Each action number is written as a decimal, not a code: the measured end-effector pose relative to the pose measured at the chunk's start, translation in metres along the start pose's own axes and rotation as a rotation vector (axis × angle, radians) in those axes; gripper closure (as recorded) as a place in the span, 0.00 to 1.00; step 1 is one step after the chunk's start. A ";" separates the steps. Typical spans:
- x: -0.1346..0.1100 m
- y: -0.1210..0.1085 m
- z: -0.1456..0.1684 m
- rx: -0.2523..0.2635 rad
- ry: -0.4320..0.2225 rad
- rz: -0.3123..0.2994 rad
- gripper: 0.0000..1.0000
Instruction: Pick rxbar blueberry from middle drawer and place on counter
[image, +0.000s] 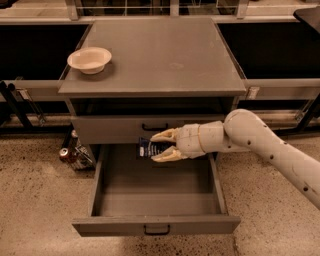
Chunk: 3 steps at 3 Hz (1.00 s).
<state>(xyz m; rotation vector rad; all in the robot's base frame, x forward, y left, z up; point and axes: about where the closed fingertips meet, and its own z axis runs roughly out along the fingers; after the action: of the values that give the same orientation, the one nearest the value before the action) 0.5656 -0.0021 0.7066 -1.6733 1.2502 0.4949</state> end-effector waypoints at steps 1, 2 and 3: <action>-0.051 -0.049 -0.045 0.077 -0.067 -0.028 1.00; -0.084 -0.082 -0.074 0.153 -0.058 -0.052 1.00; -0.101 -0.112 -0.098 0.263 -0.013 -0.052 1.00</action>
Offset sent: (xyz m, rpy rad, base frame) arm 0.0369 -0.0351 0.2010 0.1222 -0.1951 -0.1396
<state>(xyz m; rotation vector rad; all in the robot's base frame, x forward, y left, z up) 0.6053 -0.0328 0.8789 -1.4741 1.2033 0.2954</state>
